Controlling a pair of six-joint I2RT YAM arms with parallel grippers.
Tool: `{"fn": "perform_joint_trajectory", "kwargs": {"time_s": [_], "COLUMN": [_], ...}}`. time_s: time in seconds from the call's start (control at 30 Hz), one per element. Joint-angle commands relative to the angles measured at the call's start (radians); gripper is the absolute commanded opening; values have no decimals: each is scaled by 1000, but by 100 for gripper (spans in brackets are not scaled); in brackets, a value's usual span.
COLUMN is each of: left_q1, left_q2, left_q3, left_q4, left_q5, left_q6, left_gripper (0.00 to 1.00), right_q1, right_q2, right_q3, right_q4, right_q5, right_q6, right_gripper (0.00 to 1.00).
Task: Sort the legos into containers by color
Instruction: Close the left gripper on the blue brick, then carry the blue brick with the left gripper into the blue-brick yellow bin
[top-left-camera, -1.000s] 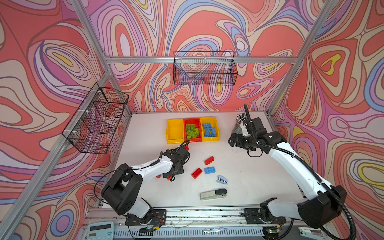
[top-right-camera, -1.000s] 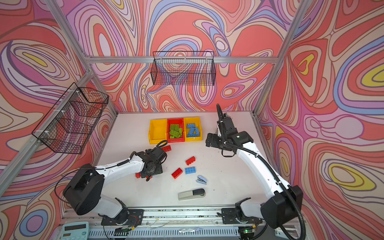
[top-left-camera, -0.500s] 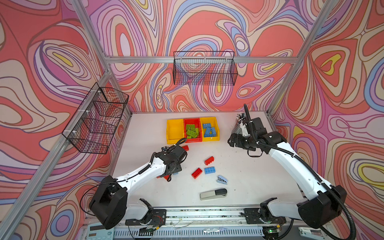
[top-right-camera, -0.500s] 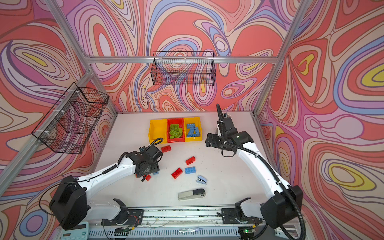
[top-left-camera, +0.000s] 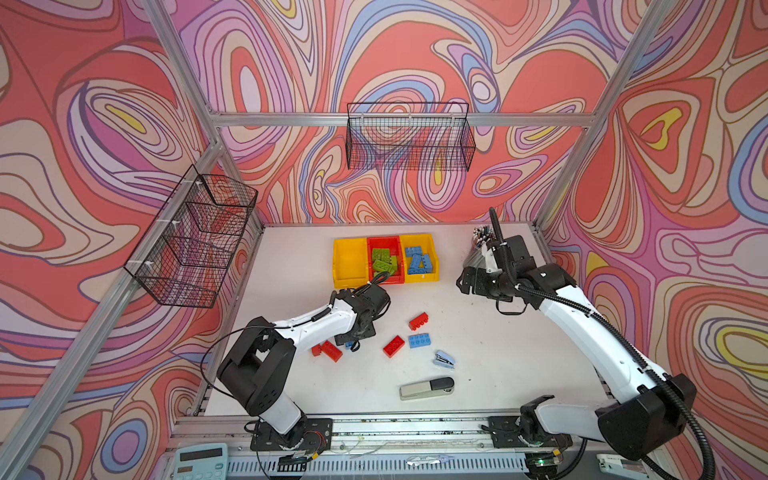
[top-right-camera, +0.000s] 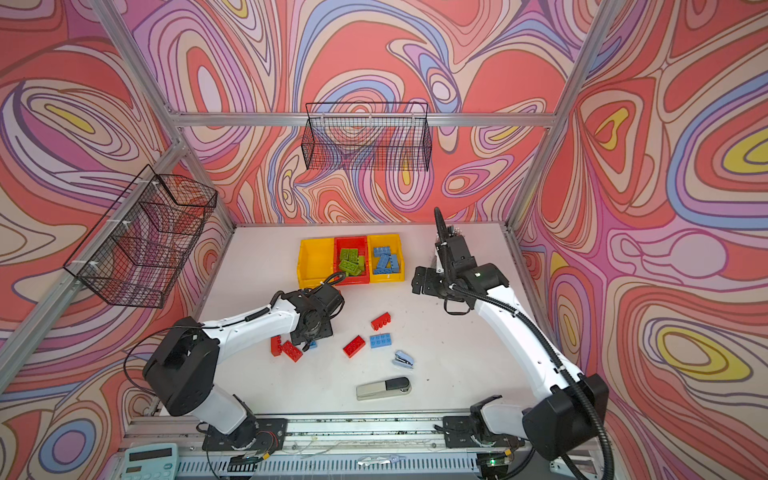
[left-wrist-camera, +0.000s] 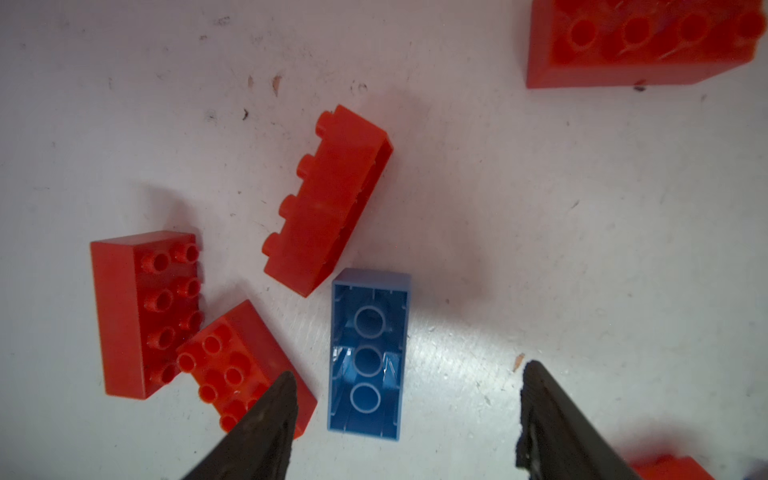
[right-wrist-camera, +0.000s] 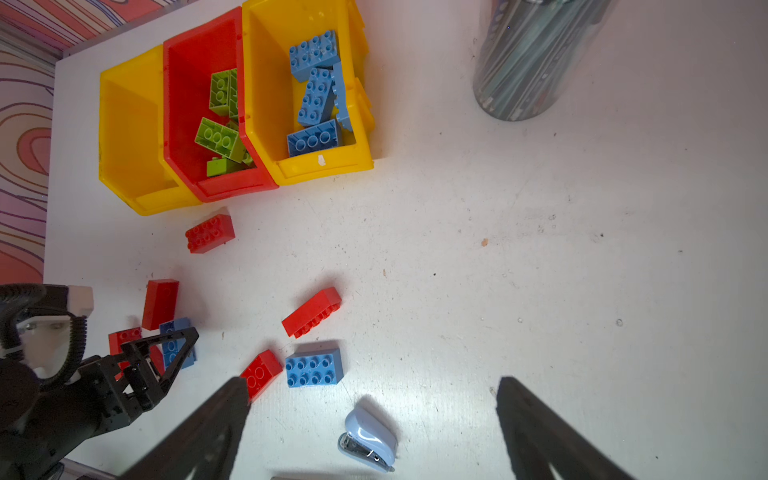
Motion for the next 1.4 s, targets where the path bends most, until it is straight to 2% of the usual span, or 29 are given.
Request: {"fn": "perform_joint_trajectory", "kwargs": {"time_s": [0.0, 0.33, 0.47, 0.8, 0.9, 1.13, 1.37], "left_q1": [-1, 1, 2, 1, -12, -26, -25], "left_q2": [23, 73, 108, 119, 148, 216, 394], "left_q3": [-17, -88, -85, -59, 15, 264, 669], "left_q4": [3, 86, 103, 97, 46, -63, -160], "left_q5": [-9, -1, 0, 56, 63, 47, 39], "left_q6": [-39, -52, -52, -58, -36, 65, 218], "left_gripper": [71, 71, 67, 15, 8, 7, 8], "right_q1": [1, 1, 1, 2, 2, 2, 2], "right_q2": [-9, 35, 57, 123, 121, 88, 30], "right_q3": [-2, 49, 84, 185, 174, 128, 80], "right_q4": [-25, -61, -81, -101, -87, -49, -48], "right_q5": [26, 18, 20, -3, -15, -8, 54], "right_q6": [-16, -39, -47, -47, -39, 2, 31], "right_gripper": [98, 98, 98, 98, 98, 98, 98]}}
